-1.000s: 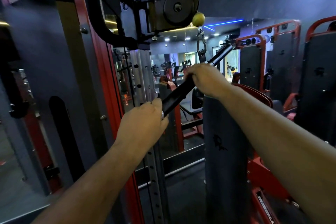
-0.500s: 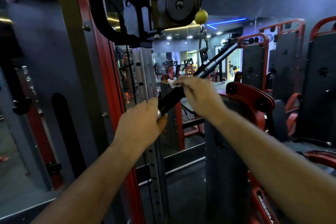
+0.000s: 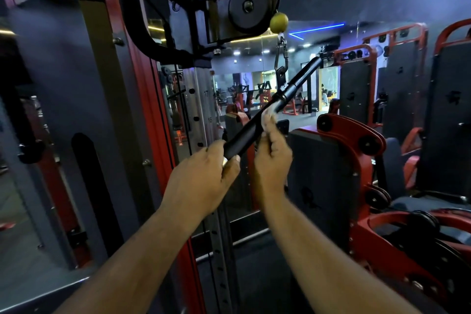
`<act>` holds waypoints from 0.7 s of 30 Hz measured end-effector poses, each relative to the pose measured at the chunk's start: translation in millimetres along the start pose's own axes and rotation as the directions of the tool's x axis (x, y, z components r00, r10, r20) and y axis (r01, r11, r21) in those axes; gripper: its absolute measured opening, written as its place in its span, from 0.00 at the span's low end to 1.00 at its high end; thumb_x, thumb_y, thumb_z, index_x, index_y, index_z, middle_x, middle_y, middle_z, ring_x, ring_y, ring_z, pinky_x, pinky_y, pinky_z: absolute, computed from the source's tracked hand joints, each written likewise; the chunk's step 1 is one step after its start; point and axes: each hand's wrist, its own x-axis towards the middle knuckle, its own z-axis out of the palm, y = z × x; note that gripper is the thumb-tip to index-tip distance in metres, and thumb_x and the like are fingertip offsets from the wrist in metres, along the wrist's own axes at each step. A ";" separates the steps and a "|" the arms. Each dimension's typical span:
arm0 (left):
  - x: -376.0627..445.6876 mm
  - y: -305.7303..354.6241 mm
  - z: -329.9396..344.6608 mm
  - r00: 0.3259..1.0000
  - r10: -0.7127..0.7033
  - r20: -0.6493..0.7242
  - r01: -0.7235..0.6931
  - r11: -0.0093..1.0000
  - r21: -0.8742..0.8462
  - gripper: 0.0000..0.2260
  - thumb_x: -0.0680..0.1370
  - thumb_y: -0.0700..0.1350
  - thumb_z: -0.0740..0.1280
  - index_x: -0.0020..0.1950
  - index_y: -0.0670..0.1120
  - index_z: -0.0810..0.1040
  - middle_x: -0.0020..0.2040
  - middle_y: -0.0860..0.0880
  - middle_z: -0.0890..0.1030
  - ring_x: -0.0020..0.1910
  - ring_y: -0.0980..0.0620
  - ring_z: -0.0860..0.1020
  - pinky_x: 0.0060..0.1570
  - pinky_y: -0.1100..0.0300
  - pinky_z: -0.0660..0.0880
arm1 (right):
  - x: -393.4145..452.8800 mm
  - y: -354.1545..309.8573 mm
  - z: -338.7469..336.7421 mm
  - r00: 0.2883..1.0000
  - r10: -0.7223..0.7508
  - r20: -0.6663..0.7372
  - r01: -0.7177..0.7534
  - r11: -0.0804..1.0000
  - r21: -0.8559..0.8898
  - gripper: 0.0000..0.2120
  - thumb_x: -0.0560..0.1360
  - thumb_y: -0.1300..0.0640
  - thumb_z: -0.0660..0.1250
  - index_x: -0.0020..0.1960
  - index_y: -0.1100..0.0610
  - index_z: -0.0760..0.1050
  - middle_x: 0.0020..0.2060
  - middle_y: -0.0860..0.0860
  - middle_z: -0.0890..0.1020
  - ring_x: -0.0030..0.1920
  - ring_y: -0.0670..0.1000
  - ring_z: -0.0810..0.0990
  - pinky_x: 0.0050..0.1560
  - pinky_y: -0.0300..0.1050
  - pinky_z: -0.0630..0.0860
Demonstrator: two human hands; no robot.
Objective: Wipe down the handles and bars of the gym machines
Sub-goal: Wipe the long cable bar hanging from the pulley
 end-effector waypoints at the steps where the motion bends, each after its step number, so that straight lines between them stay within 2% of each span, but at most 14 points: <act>1: 1.0 -1.5 0.7 1.000 -0.011 -0.017 0.011 1.000 0.003 0.27 0.82 0.63 0.48 0.74 0.50 0.68 0.48 0.55 0.76 0.40 0.54 0.76 0.35 0.57 0.73 | -20.2 -3.6 6.0 0.996 0.088 0.017 -0.090 0.986 0.139 0.19 0.82 0.63 0.62 0.70 0.50 0.77 0.69 0.51 0.79 0.69 0.52 0.77 0.68 0.59 0.75; 3: 2.2 -3.9 1.6 0.999 -0.020 -0.033 0.020 1.000 0.017 0.27 0.82 0.64 0.48 0.74 0.51 0.68 0.49 0.54 0.78 0.39 0.53 0.77 0.34 0.57 0.73 | -36.1 -6.6 14.2 0.965 0.261 0.020 -0.250 0.897 0.364 0.19 0.82 0.61 0.63 0.68 0.45 0.79 0.66 0.50 0.80 0.68 0.54 0.78 0.69 0.60 0.74; 5: 2.6 -4.3 2.0 0.999 -0.015 -0.038 0.017 0.999 0.037 0.27 0.83 0.64 0.48 0.74 0.51 0.68 0.49 0.53 0.78 0.40 0.53 0.77 0.33 0.57 0.72 | -11.9 -7.4 18.9 0.905 0.424 -0.037 -0.357 0.805 0.473 0.17 0.83 0.63 0.62 0.67 0.50 0.80 0.61 0.53 0.83 0.61 0.54 0.82 0.63 0.55 0.79; 7: 3.6 -3.7 2.7 0.999 -0.017 -0.040 0.019 0.998 0.058 0.27 0.83 0.64 0.47 0.74 0.51 0.68 0.48 0.54 0.78 0.39 0.52 0.78 0.34 0.55 0.76 | 23.5 -13.1 19.1 0.844 0.528 -0.093 -0.425 0.765 0.483 0.14 0.84 0.64 0.61 0.65 0.58 0.80 0.52 0.56 0.84 0.48 0.53 0.83 0.46 0.44 0.83; 9: 3.6 -0.3 5.2 0.999 -0.019 -0.041 0.022 0.996 0.083 0.28 0.83 0.64 0.47 0.74 0.50 0.68 0.46 0.54 0.77 0.38 0.53 0.77 0.33 0.55 0.77 | 54.1 -21.8 13.5 0.755 0.645 -0.119 -0.520 0.699 0.492 0.12 0.84 0.65 0.61 0.61 0.60 0.80 0.43 0.55 0.80 0.39 0.49 0.79 0.31 0.38 0.79; 10: 2.5 3.3 7.0 0.999 -0.017 -0.040 0.021 0.995 0.099 0.28 0.83 0.64 0.47 0.74 0.50 0.68 0.45 0.55 0.76 0.37 0.54 0.76 0.31 0.58 0.74 | 64.5 -24.6 9.7 0.704 0.701 -0.111 -0.557 0.643 0.525 0.11 0.83 0.65 0.61 0.59 0.60 0.81 0.42 0.54 0.80 0.37 0.49 0.79 0.28 0.37 0.77; 13: -0.9 12.7 10.4 0.999 -0.016 -0.046 0.022 0.990 0.143 0.26 0.83 0.62 0.47 0.74 0.50 0.67 0.43 0.56 0.74 0.34 0.57 0.72 0.27 0.63 0.64 | 62.5 -37.2 0.2 0.635 0.772 -0.024 -0.601 0.513 0.613 0.08 0.83 0.63 0.64 0.58 0.59 0.80 0.40 0.54 0.81 0.36 0.50 0.82 0.30 0.40 0.80; 16: 1.9 12.1 11.9 0.997 -0.019 -0.070 0.031 0.984 0.178 0.25 0.84 0.62 0.47 0.74 0.51 0.67 0.43 0.57 0.73 0.34 0.57 0.71 0.26 0.64 0.60 | 17.1 -42.4 -3.0 0.612 0.783 0.112 -0.679 0.447 0.583 0.08 0.82 0.61 0.64 0.55 0.57 0.82 0.41 0.54 0.84 0.39 0.50 0.86 0.43 0.46 0.84; 19: 4.4 9.8 11.2 0.997 -0.018 -0.071 0.031 0.981 0.193 0.24 0.84 0.62 0.48 0.74 0.51 0.67 0.44 0.56 0.71 0.35 0.56 0.69 0.26 0.64 0.57 | -28.9 -48.6 -6.0 0.561 0.773 0.296 -0.773 0.362 0.520 0.09 0.81 0.60 0.65 0.58 0.58 0.82 0.45 0.58 0.86 0.45 0.54 0.87 0.55 0.52 0.83; 21: 2.6 9.7 11.9 0.998 -0.019 -0.065 0.031 0.983 0.178 0.25 0.84 0.63 0.47 0.73 0.51 0.67 0.43 0.56 0.71 0.34 0.56 0.69 0.26 0.64 0.57 | -20.8 -49.2 -7.1 0.553 0.783 0.285 -0.773 0.354 0.527 0.09 0.81 0.60 0.65 0.58 0.59 0.82 0.45 0.58 0.87 0.46 0.54 0.87 0.55 0.53 0.83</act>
